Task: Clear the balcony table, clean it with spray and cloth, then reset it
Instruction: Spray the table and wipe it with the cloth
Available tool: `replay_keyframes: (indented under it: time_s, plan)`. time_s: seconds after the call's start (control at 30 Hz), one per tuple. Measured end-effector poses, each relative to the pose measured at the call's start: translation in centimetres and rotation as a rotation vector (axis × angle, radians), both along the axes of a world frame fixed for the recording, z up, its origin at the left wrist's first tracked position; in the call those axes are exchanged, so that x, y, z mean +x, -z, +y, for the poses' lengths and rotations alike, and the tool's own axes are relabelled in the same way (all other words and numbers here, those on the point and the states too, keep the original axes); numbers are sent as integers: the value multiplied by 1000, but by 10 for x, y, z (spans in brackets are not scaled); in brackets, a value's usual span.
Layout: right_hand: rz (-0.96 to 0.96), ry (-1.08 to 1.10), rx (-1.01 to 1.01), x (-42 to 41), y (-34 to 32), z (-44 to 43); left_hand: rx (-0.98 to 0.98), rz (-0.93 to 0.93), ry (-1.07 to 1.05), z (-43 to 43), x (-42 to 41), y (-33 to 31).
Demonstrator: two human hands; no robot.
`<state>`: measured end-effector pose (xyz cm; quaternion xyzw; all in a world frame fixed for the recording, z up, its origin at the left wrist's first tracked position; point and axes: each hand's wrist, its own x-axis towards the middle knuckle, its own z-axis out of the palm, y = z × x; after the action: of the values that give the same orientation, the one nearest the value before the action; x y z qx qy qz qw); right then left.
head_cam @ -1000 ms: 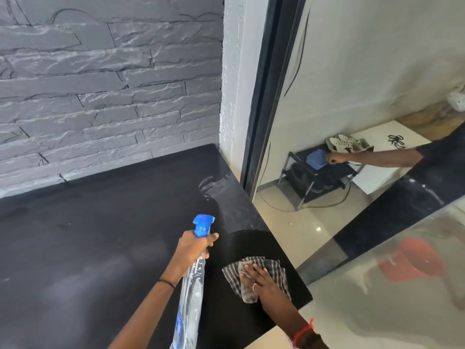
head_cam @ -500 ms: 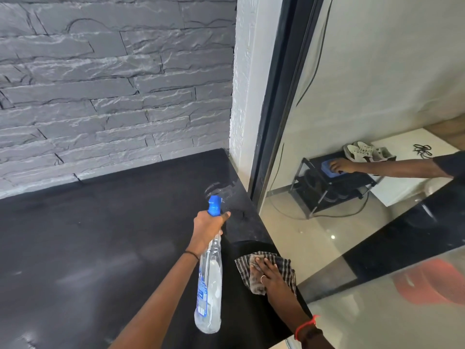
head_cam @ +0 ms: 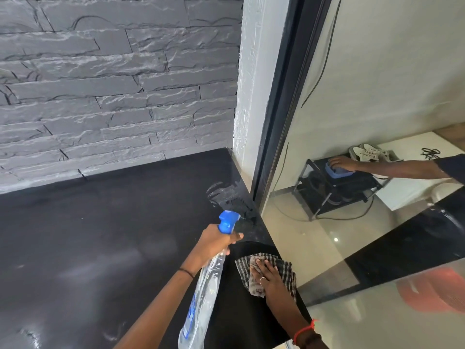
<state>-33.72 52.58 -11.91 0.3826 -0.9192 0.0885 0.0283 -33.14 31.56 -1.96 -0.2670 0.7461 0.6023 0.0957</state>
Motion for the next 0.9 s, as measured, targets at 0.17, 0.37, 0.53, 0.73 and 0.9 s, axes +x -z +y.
replay_keyframes:
  time_s: [0.17, 0.37, 0.53, 0.73, 0.9]
  plan:
    - [-238, -20, -15, -15, 0, 0, 27, 4, -186, -27, 22, 12]
    - [-294, 26, -49, -92, 10, -43, 36, 18, -359, -68, 49, 16]
    - [-263, -24, -161, -109, 0, -122, 74, 78, -509, -95, 57, 10]
    - [-314, -285, -209, -44, 19, -128, 118, 145, -637, -123, 48, -1]
    - [-326, -442, -90, -30, 28, -50, 114, 176, -688, -138, 32, -5]
